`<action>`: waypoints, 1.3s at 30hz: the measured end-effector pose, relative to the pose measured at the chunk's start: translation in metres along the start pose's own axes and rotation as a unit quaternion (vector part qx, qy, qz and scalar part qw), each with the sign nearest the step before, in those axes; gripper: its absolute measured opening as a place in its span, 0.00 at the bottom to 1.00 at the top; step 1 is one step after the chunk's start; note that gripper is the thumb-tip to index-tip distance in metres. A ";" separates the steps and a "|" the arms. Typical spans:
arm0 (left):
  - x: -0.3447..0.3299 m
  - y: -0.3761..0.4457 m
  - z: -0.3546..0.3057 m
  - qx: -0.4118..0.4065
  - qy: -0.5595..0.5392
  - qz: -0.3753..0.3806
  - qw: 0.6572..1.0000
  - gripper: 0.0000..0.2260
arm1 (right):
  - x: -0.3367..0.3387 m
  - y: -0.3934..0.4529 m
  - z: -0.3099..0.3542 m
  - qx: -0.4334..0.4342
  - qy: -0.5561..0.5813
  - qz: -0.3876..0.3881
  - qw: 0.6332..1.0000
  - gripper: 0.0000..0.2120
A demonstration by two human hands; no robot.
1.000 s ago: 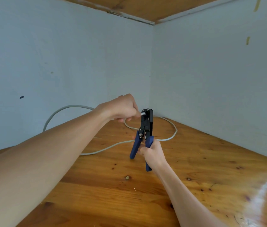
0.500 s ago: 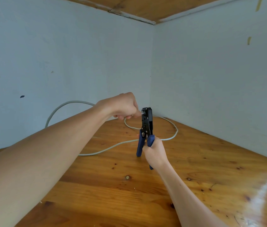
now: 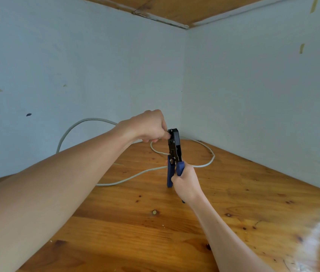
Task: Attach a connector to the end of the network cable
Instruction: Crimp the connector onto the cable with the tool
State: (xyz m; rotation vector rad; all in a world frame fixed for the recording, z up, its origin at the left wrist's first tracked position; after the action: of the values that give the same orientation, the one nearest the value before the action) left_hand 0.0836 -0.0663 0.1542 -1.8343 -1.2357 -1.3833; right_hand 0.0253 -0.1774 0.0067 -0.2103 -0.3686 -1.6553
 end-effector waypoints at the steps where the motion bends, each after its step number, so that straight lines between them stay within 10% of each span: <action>1: -0.001 0.000 0.000 0.001 0.002 -0.001 1.000 0.16 | -0.001 0.000 0.002 0.008 -0.006 0.000 1.000 0.21; 24: -0.019 -0.022 0.043 -0.014 -0.159 -0.115 0.980 0.06 | -0.006 0.001 0.020 0.136 -0.159 -0.025 0.978 0.31; 39: -0.041 -0.033 0.068 -0.012 -0.224 -0.181 0.957 0.18 | -0.006 -0.003 0.019 0.137 -0.349 -0.098 0.922 0.37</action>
State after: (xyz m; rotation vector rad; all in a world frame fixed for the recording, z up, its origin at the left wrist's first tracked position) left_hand 0.0828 -0.0104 0.0890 -2.0857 -1.8700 -1.1912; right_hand 0.0215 -0.1646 0.0223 -0.5703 -1.1860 -1.6605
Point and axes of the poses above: each hand's wrist, its own y-axis towards the middle knuckle, its own x-axis out of the back of the hand, z = x × y, the point moved 9 cm from there along y, towards the middle knuckle, and after that the axes turned 4 degrees about z, right-handed, at the moved point
